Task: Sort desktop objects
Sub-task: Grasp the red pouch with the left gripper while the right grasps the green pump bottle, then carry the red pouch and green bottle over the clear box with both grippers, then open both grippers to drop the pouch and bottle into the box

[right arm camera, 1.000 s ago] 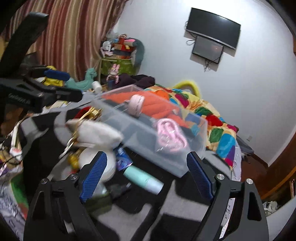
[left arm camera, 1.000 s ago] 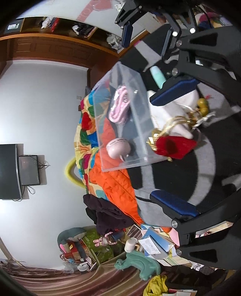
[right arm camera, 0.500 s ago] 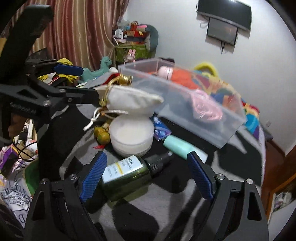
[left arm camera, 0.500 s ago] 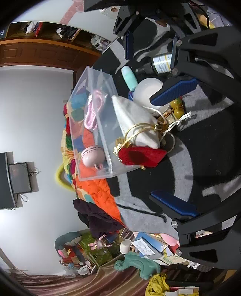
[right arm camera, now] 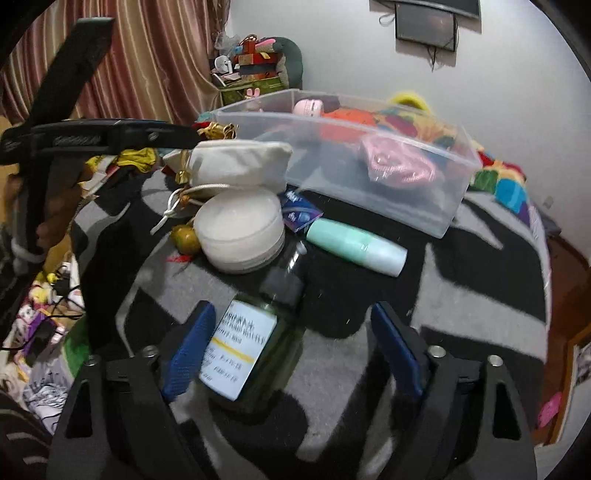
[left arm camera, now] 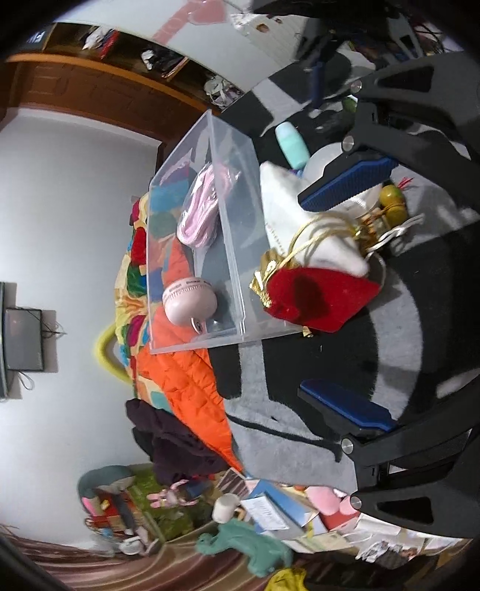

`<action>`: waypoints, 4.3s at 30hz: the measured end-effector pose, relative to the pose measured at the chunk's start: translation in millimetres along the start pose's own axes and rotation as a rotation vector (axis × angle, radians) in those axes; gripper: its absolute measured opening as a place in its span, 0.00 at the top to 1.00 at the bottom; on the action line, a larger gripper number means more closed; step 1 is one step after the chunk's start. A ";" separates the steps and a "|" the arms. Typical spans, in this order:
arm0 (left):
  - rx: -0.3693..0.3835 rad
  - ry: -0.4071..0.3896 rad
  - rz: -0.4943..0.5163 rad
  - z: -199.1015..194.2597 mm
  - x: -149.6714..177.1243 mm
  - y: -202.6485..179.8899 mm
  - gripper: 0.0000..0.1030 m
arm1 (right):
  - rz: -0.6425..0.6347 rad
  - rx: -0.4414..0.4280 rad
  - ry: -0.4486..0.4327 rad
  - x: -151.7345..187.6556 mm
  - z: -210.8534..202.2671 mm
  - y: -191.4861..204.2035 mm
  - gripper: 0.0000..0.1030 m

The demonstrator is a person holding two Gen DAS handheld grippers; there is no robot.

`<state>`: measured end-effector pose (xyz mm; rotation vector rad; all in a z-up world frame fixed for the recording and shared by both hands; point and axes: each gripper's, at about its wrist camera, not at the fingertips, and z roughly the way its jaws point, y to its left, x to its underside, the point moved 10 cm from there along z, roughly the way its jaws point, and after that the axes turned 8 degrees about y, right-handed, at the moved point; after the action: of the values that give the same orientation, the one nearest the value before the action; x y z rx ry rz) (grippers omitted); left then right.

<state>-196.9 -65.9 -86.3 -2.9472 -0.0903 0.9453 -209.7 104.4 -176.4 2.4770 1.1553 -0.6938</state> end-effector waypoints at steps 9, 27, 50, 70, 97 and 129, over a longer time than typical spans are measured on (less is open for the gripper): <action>0.069 0.043 -0.045 16.0 -6.8 -0.9 0.41 | -0.028 0.006 0.011 8.5 0.8 -0.6 0.63; 0.255 0.073 -0.176 19.3 -7.5 6.7 0.70 | -0.021 -0.017 -0.066 -4.0 -26.3 -2.3 0.63; 0.095 -0.201 0.006 -82.1 -26.7 -22.6 0.76 | 0.062 -0.007 -0.197 -57.0 -63.0 -36.5 0.63; 0.057 -0.267 0.021 -55.4 -93.4 -16.4 0.76 | 0.100 0.028 -0.271 -143.2 -55.6 -78.3 0.63; 0.001 -0.089 0.020 53.4 -85.9 -10.0 0.76 | 0.126 -0.013 -0.100 -161.7 48.7 -81.3 0.63; -0.023 -0.177 -0.010 4.8 -83.6 -9.9 0.24 | 0.125 0.109 -0.186 -161.1 -0.8 -79.2 0.23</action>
<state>-268.0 -61.8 -41.2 -2.8743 -0.1223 1.2097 -360.6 53.5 -93.4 2.4845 0.9101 -0.9499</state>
